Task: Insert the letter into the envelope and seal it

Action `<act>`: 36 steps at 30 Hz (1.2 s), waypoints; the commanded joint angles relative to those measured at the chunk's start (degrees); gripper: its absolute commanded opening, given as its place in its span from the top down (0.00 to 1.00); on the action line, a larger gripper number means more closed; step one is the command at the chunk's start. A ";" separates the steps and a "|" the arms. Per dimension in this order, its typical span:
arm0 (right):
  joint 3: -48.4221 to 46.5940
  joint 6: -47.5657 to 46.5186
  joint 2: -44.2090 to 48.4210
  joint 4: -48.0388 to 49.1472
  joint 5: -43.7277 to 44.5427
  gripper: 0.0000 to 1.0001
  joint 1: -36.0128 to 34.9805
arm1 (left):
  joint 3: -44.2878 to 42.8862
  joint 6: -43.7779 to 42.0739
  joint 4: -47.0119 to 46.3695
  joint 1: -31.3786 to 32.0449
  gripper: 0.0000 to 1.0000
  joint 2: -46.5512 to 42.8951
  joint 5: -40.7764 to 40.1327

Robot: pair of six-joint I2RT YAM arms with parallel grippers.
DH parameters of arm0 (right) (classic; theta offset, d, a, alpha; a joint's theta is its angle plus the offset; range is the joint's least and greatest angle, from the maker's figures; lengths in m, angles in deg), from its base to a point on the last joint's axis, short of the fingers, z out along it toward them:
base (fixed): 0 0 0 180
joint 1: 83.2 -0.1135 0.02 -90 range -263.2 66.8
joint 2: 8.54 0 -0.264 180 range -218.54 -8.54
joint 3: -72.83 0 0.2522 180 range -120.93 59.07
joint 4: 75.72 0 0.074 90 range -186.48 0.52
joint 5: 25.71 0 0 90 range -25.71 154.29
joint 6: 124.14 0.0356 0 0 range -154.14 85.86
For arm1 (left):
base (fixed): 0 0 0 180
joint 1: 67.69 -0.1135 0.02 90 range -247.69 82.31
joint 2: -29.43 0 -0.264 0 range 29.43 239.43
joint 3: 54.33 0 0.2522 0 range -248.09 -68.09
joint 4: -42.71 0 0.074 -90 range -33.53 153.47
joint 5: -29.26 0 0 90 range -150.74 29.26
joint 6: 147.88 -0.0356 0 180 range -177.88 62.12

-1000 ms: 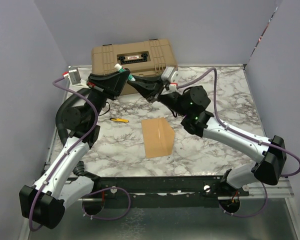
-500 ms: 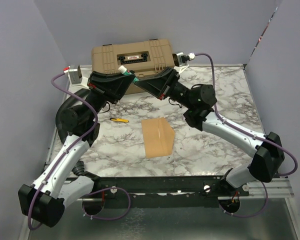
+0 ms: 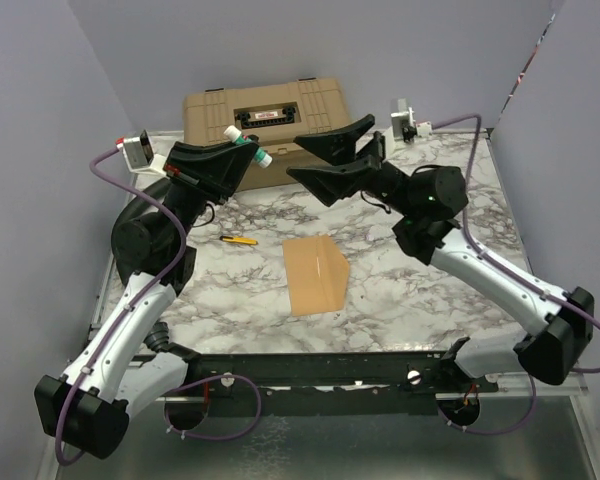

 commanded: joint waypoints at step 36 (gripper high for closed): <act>-9.34 -64.64 -7.84 -11.18 14.75 0.61 -12.72 | 2.24 21.22 14.01 -0.07 1.00 -2.98 -13.30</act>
